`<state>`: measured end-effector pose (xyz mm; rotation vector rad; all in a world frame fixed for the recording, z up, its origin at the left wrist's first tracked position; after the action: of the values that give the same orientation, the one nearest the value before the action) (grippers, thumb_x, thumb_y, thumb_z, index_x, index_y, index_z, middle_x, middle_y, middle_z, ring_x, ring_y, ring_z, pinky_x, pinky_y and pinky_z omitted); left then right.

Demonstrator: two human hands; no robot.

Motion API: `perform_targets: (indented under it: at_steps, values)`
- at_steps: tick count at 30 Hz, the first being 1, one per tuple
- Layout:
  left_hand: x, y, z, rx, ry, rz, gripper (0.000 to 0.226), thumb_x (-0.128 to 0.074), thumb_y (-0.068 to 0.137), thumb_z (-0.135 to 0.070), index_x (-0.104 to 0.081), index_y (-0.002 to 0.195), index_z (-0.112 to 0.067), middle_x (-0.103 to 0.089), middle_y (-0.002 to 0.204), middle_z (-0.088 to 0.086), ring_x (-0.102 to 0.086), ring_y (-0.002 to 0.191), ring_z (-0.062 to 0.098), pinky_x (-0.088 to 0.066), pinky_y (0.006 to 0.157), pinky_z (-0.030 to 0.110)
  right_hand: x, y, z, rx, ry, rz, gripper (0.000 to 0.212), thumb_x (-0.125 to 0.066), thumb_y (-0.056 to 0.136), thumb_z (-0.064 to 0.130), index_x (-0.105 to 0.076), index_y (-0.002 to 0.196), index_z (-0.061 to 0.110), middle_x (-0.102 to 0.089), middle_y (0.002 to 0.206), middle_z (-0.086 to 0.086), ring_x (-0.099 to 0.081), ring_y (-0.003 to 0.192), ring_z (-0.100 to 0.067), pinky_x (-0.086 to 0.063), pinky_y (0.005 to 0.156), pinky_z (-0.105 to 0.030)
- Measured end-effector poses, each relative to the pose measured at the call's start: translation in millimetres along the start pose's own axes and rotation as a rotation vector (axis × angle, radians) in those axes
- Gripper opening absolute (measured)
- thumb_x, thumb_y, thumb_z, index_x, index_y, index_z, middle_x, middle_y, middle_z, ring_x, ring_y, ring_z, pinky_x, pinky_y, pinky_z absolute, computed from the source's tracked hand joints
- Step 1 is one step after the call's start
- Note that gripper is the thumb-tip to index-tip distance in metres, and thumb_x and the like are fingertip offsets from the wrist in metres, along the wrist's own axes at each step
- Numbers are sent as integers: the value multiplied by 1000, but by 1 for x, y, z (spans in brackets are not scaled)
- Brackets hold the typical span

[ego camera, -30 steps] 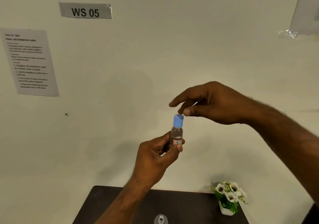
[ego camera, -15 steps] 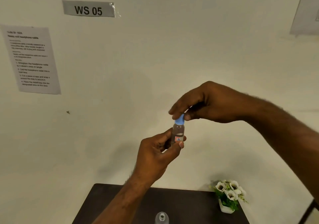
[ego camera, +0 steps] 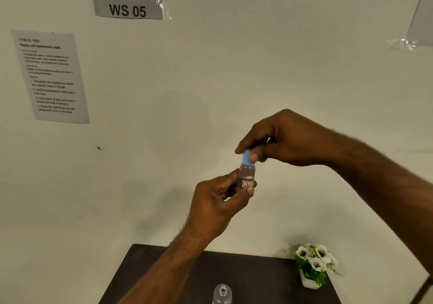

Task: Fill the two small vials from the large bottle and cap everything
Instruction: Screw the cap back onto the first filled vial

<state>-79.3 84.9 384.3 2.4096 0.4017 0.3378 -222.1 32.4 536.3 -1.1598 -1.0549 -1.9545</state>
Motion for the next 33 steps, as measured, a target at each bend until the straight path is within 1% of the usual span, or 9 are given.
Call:
perform_targets:
  at_steps: [2, 4, 7, 10, 16, 21, 24, 27, 33]
  values:
    - [0, 0, 1, -2, -3, -2, 37, -77, 91, -27, -66, 108, -59, -78, 99, -28, -76, 98, 3, -56, 82, 12, -4, 2, 1, -33, -49, -34, 37, -73, 73, 62, -80, 90, 29, -76, 75, 6, -70, 68, -8, -59, 71, -42]
    - [0, 0, 1, -3, -5, -5, 37, -77, 91, -28, -66, 107, -60, -77, 98, -31, -75, 97, 3, -55, 81, 10, -3, 0, 2, -22, -64, -60, 53, -65, 65, 73, -79, 95, 31, -77, 83, 9, -71, 78, -7, -59, 76, -40]
    - [-1, 3, 1, 9, 0, -11, 32, -75, 89, -35, -64, 109, -57, -75, 96, -35, -75, 97, 2, -54, 81, 9, 5, -3, -1, 5, 91, -10, 36, -78, 81, 41, -73, 116, 35, -75, 106, 20, -72, 94, -1, -57, 81, -20]
    - [-2, 5, 3, 8, -4, 7, 29, -72, 85, -44, -64, 111, -55, -74, 94, -38, -74, 97, 0, -53, 81, 7, 7, -2, -6, 6, -11, 7, 27, -77, 88, 17, -76, 109, 33, -77, 100, 17, -72, 88, 0, -55, 77, -16]
    - [-10, -1, 17, 24, -29, 45, 37, -72, 88, -36, -73, 123, -24, -76, 95, -33, -75, 97, 0, -53, 83, 7, -9, 1, -3, -36, -157, -10, 24, -74, 88, 12, -77, 106, 28, -77, 93, 13, -70, 78, 0, -54, 72, -17]
    - [-11, -3, 22, 49, -10, 33, 38, -70, 85, -43, -75, 120, -28, -79, 99, -18, -75, 95, 4, -53, 80, 7, -19, 1, 0, -34, -296, -19, 25, -71, 90, 13, -76, 109, 27, -76, 99, 12, -69, 86, -7, -51, 77, -24]
    - [-11, -5, 24, 76, -9, 32, 37, -70, 85, -45, -75, 119, -31, -79, 96, -22, -75, 94, 2, -53, 81, 7, -27, 3, -1, -31, -361, -45, 25, -70, 90, 13, -76, 111, 27, -75, 101, 12, -67, 88, -10, -44, 75, -22]
    - [-6, -10, 34, 108, -27, 19, 37, -74, 86, -41, -75, 122, -29, -78, 97, -28, -75, 97, 0, -54, 84, 9, -42, 1, -4, -27, -305, -72, 26, -70, 90, 10, -76, 111, 24, -75, 102, 12, -64, 85, -7, -44, 74, -20]
    - [15, -54, 81, 289, 16, 149, 26, -83, 86, -29, -79, 111, -33, -80, 105, -17, -76, 101, 7, -60, 93, 25, -119, -15, -30, -70, -112, 59, 25, -70, 93, 14, -74, 115, 25, -74, 109, 10, -65, 95, -7, -50, 83, -21]
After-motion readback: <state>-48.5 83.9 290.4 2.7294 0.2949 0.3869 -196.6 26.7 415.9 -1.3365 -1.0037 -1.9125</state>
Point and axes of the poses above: each hand's wrist, its own y-axis towards the middle knuckle, its own x-axis out of the back of the hand, z = x × y, the point moved 3 cm from there along y, towards the middle knuckle
